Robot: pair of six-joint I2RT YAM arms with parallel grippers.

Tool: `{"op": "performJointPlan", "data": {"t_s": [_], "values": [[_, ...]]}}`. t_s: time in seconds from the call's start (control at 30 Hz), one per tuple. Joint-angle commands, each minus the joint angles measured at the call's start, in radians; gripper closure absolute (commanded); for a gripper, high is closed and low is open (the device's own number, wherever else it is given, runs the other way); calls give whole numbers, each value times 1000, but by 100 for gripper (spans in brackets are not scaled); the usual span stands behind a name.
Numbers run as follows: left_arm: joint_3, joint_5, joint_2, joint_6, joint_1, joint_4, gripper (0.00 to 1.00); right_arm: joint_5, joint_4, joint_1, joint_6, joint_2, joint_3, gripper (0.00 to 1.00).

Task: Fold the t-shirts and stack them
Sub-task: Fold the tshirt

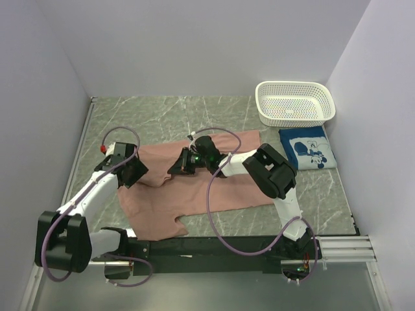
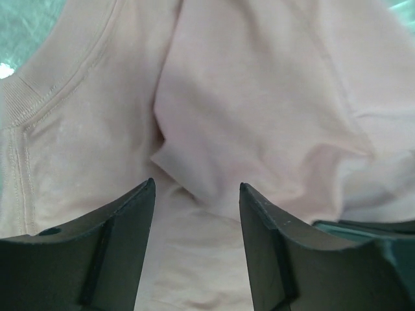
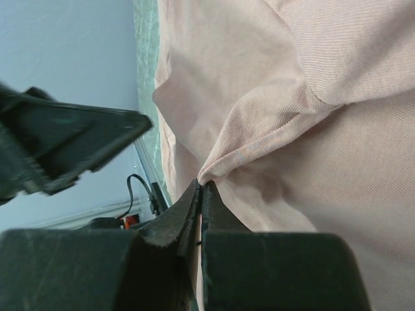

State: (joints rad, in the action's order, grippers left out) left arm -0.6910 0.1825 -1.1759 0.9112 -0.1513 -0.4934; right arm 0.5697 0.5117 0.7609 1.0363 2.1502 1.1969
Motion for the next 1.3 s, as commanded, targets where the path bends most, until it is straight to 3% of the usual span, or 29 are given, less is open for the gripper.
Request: {"op": "performJointPlan", "data": {"t_s": [0.0, 0.93, 1.27], "values": [[19, 8, -28, 5, 2, 61, 40, 15, 59, -8, 8, 23, -13, 100], [-208, -69, -372, -81, -7, 119, 39, 33, 90, -12, 22, 71, -8, 100], [-268, -52, -387, -97, -45, 87, 28, 39, 99, -17, 24, 79, -16, 100]]}}
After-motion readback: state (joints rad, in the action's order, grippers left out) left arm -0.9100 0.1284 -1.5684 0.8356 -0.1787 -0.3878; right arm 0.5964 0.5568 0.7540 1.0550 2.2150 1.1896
